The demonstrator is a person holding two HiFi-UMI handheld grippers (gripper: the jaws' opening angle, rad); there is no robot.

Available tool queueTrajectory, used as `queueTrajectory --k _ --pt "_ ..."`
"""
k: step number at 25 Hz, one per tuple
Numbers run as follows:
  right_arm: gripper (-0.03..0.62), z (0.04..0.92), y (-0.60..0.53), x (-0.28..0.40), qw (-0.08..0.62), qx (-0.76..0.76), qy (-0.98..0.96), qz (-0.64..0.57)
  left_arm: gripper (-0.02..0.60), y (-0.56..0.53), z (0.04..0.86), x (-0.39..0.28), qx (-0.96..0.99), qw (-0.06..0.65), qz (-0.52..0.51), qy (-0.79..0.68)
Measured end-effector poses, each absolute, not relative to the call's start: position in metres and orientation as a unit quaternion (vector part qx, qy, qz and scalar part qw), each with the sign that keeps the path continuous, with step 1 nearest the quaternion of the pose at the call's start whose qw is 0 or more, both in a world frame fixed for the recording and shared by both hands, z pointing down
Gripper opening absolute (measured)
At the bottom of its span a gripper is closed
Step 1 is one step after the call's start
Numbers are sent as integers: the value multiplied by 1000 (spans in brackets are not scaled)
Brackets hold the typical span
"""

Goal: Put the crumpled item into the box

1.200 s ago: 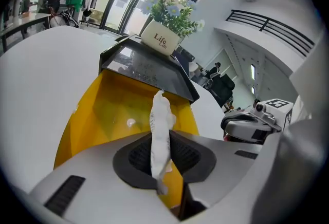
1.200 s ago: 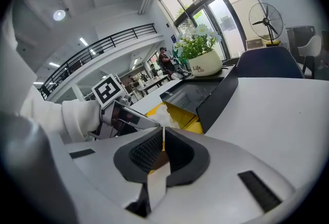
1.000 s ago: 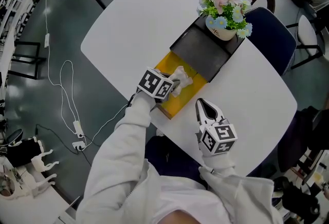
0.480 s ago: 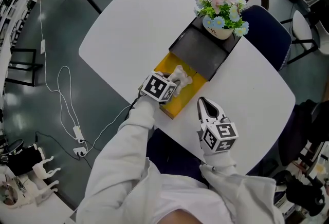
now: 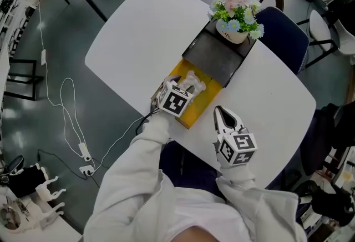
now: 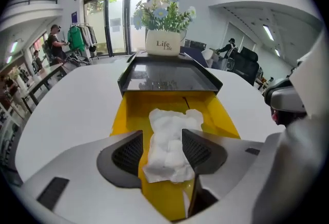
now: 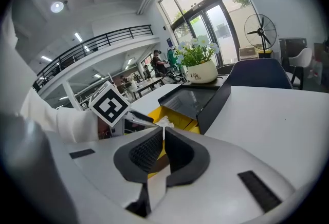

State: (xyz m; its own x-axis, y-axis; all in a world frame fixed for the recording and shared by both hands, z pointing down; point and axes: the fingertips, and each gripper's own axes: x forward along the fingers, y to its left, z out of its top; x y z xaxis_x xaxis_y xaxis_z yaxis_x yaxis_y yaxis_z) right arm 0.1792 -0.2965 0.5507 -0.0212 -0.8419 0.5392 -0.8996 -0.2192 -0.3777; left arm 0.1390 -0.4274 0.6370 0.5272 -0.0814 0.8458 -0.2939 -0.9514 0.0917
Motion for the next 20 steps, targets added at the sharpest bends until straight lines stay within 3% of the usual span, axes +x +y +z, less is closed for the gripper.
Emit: queueTrajectory --k 20 --pt "37 510 -305 154 54 719 -629 291 270 -402 547 86 924 150 339 -97"
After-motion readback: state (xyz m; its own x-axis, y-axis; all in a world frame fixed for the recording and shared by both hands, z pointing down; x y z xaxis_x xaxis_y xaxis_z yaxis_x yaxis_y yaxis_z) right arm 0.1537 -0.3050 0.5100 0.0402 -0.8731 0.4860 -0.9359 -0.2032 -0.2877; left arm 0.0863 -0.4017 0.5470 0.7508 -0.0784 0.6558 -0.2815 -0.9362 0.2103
